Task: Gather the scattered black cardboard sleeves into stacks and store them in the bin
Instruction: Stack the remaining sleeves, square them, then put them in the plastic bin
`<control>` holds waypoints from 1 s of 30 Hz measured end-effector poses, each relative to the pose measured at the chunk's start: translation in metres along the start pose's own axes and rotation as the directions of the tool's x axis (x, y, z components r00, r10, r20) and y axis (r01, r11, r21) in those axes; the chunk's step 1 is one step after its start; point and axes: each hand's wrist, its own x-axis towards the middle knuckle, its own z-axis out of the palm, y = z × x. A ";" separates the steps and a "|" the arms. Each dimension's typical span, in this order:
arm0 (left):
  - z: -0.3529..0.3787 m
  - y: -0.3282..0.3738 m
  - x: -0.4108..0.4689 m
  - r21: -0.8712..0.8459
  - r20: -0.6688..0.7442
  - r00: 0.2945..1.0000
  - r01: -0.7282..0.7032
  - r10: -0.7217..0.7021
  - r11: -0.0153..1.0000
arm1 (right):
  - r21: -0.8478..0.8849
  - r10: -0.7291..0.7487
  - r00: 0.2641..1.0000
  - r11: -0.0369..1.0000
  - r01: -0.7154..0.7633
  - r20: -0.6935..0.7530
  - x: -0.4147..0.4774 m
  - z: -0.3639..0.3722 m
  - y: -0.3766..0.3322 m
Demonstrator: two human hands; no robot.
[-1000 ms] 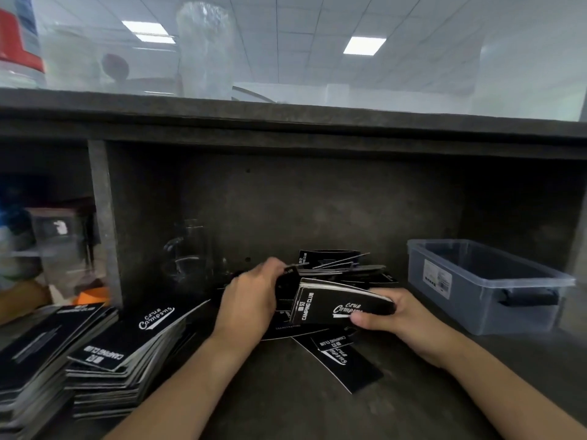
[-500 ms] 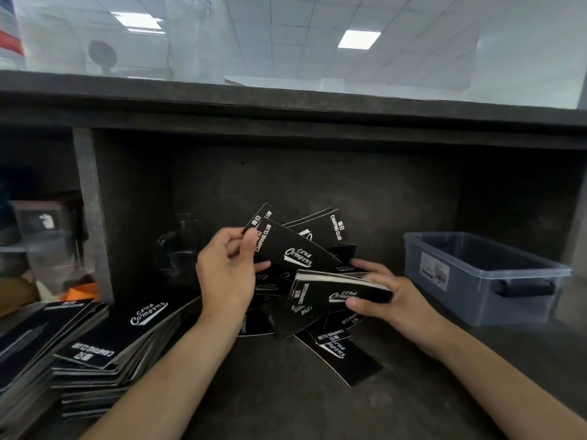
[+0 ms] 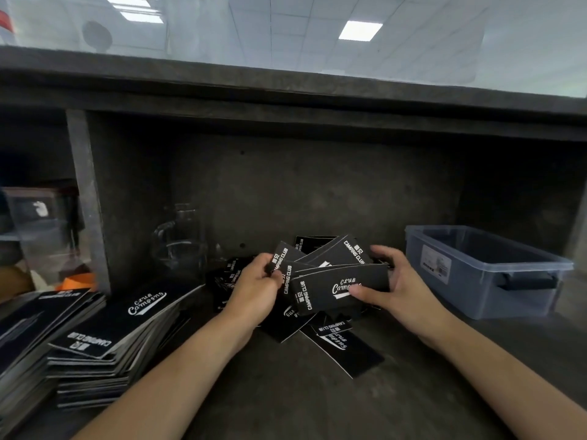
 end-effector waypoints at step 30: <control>0.018 0.000 -0.013 0.015 0.073 0.996 -0.053 0.052 0.999 | -0.139 0.085 0.977 0.989 -0.058 0.195 -0.007 0.010 -0.011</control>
